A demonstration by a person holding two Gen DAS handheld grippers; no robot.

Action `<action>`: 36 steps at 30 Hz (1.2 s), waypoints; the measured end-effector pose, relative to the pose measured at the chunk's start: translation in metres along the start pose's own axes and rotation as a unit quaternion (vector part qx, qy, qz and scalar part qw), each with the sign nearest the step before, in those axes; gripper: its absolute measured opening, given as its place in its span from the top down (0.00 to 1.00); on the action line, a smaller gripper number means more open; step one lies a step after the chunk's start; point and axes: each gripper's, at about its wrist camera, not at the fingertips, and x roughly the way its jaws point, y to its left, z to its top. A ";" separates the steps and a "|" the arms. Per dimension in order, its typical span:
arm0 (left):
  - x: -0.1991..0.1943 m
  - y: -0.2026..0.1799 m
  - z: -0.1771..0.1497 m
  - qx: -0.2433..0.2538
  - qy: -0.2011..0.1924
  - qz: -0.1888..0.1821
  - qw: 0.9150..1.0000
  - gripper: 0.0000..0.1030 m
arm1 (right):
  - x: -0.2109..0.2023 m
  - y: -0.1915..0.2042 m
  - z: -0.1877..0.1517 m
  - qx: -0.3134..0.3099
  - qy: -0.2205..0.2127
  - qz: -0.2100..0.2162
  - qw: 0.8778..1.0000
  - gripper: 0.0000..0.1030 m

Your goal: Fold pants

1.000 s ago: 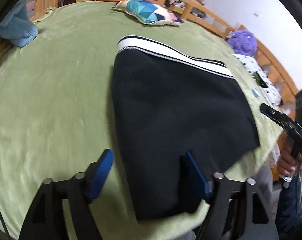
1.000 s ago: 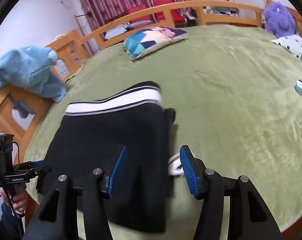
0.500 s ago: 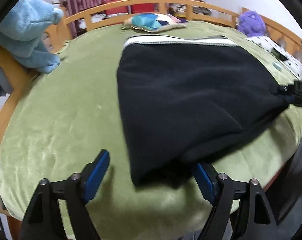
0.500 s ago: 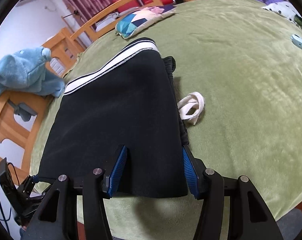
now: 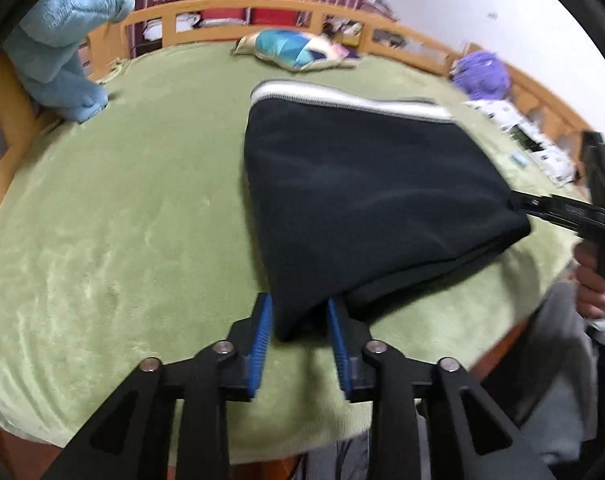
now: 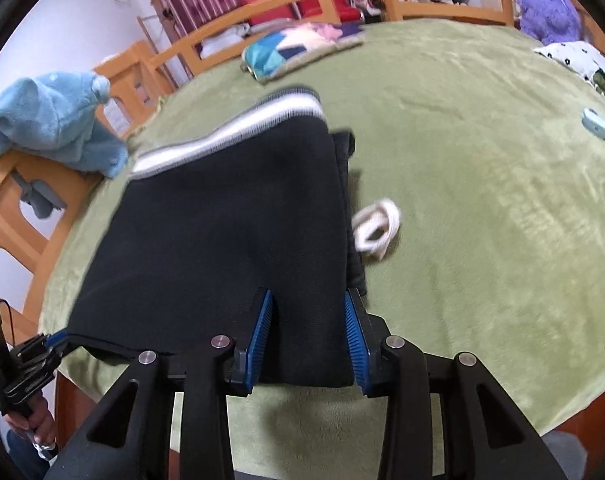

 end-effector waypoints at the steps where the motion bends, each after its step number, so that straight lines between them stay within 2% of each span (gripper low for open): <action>1: -0.006 0.002 0.001 -0.001 -0.007 -0.008 1.000 0.62 | -0.005 -0.001 0.003 0.000 -0.011 0.003 1.000 0.65; 2: -0.012 0.005 0.005 -0.006 -0.016 -0.016 1.000 0.58 | -0.010 -0.001 0.008 -0.002 -0.022 0.004 1.000 0.65; 7: -0.008 0.005 0.037 -0.020 -0.031 0.000 0.999 0.58 | -0.003 0.001 0.041 -0.001 -0.053 -0.005 0.999 0.65; 10: -0.002 0.007 0.048 -0.050 -0.025 -0.010 0.998 0.58 | 0.017 0.005 0.064 -0.001 -0.055 -0.009 0.998 0.65; 12: 0.004 0.012 0.056 -0.069 -0.020 -0.029 0.997 0.57 | 0.047 0.005 0.075 -0.002 -0.022 -0.017 1.000 0.72; 13: 0.006 0.013 0.058 -0.073 -0.019 -0.031 0.997 0.57 | 0.057 0.007 0.078 -0.007 -0.012 -0.024 1.000 0.85; 14: 0.008 0.013 0.061 -0.076 -0.018 -0.031 0.996 0.57 | 0.066 0.012 0.077 -0.029 -0.011 -0.045 0.999 0.89; 16: 0.011 0.013 0.064 -0.075 -0.017 -0.030 0.997 0.57 | 0.056 0.022 0.075 -0.064 -0.033 -0.050 0.996 0.91; 17: 0.014 0.012 0.065 -0.073 -0.015 -0.031 0.997 0.57 | 0.047 0.022 0.075 -0.063 -0.044 -0.035 0.996 0.92; 18: 0.015 0.011 0.066 -0.072 -0.015 -0.032 0.997 0.57 | 0.028 0.015 0.077 -0.034 -0.065 0.007 0.997 0.92; 20: 0.021 0.009 0.070 -0.069 -0.013 -0.037 0.997 0.57 | 0.013 -0.004 0.075 0.030 -0.076 0.051 0.995 0.91; 22: 0.028 0.005 0.074 -0.064 -0.012 -0.042 0.997 0.54 | 0.020 -0.013 0.069 0.041 -0.068 0.033 0.996 0.91; 24: 0.040 0.002 0.079 -0.058 -0.005 -0.033 0.998 0.50 | 0.049 -0.024 0.057 0.045 -0.021 -0.008 0.999 0.88; 25: 0.044 0.000 0.080 -0.055 0.000 -0.026 0.998 0.49 | 0.054 -0.028 0.054 0.048 -0.015 -0.011 0.999 0.85; 28: 0.066 -0.003 0.075 -0.048 0.037 -0.011 0.998 0.49 | 0.040 -0.028 0.067 0.044 -0.023 -0.001 0.999 0.72; 30: 0.081 -0.006 0.065 -0.040 0.064 -0.013 0.997 0.46 | 0.027 -0.018 0.079 0.037 -0.056 0.000 0.998 0.72; 32: 0.086 -0.007 0.054 -0.030 0.064 -0.013 0.997 0.42 | 0.024 -0.005 0.092 0.011 -0.078 -0.001 0.997 0.72; 36: 0.082 0.002 0.053 -0.054 0.078 -0.045 0.994 0.39 | 0.045 0.017 0.107 -0.034 -0.081 0.011 0.996 0.72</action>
